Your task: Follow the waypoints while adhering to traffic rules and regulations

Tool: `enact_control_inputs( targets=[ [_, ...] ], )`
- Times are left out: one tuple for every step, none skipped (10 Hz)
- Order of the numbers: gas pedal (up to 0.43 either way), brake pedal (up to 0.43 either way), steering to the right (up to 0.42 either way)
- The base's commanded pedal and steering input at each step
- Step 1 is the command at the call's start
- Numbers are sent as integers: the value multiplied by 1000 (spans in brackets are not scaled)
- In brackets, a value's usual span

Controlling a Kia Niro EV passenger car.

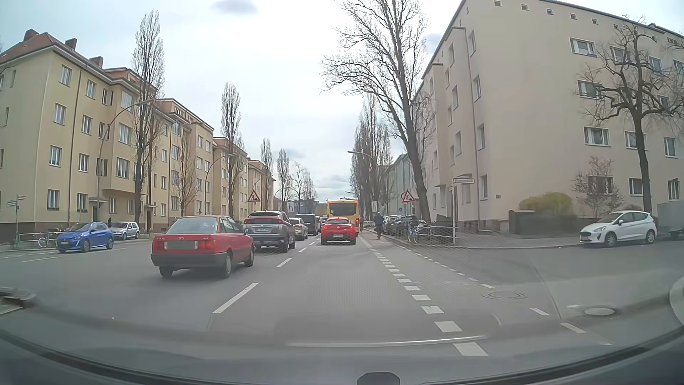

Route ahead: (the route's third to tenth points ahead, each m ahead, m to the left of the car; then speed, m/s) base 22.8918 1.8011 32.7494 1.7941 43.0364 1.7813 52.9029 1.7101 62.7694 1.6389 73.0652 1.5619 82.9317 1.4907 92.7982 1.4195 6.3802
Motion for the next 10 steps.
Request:
enact_control_inputs(
  targets=[
    [0,0,0],
    [0,0,0],
    [0,0,0],
    [0,0,0],
    [0,0,0],
    [0,0,0],
    [0,0,0],
    [0,0,0],
    [0,0,0],
    [0,0,0]
  ],
)
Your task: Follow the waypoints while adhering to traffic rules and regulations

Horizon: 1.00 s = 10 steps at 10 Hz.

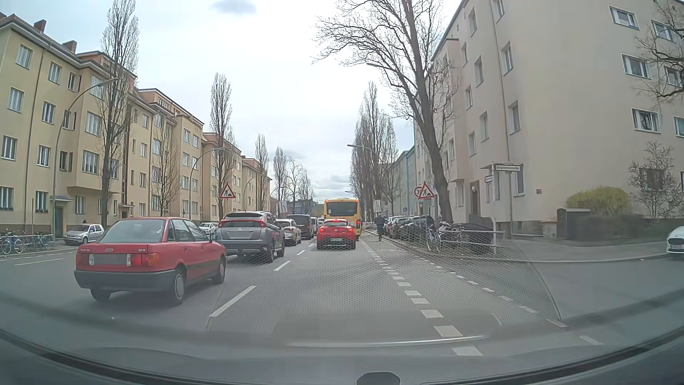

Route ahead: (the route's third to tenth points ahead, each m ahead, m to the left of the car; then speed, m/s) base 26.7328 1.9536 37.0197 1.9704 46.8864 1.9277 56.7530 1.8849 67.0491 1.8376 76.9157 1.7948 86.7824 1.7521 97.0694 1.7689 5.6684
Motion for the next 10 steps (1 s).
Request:
enact_control_inputs(
  targets=[
    [0,0,0],
    [0,0,-3],
    [0,0,-6],
    [0,0,-6],
    [0,0,-6],
    [0,0,-5],
    [0,0,-5],
    [0,0,-6],
    [0,0,-5],
    [0,0,-5]
  ],
)
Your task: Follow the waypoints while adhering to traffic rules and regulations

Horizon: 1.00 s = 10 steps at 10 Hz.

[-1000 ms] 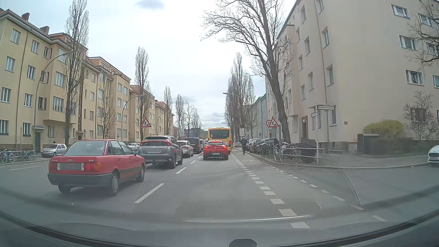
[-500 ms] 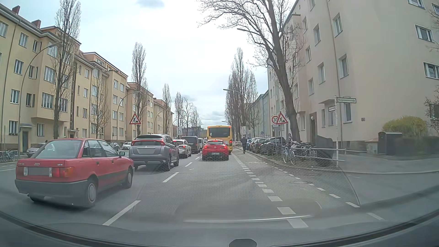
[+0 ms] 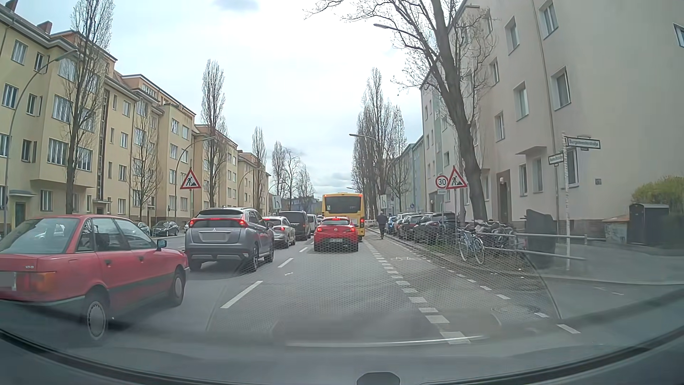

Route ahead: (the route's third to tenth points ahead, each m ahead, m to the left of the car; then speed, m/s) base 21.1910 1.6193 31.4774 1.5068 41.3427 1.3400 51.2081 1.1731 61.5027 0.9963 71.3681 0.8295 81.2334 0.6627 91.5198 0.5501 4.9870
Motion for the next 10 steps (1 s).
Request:
enact_control_inputs(
  targets=[
    [0,0,-5],
    [0,0,-5],
    [0,0,-5],
    [0,0,-5],
    [0,0,-5],
    [0,6,-5],
    [0,12,-5],
    [0,18,-5],
    [0,18,-5],
    [0,24,-5]
  ],
)
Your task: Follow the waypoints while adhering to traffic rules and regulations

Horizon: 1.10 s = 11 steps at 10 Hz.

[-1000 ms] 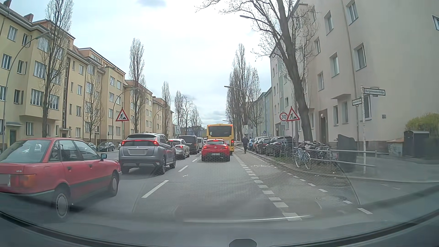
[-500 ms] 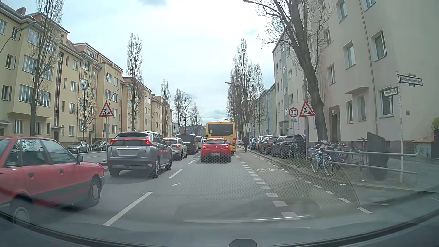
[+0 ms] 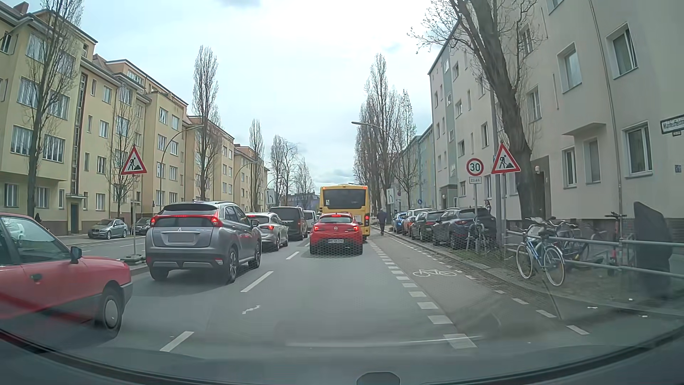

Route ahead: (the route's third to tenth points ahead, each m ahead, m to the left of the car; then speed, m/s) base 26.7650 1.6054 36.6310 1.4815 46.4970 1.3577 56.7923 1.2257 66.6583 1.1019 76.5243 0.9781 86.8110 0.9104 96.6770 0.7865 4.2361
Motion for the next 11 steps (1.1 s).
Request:
enact_control_inputs(
  targets=[
    [0,30,-5],
    [0,37,-5],
    [0,43,-5],
    [0,49,-5],
    [0,43,-5],
    [0,43,-5],
    [0,49,-5],
    [0,49,-5],
    [0,43,-5],
    [0,43,-5],
    [0,37,-5]
  ],
)
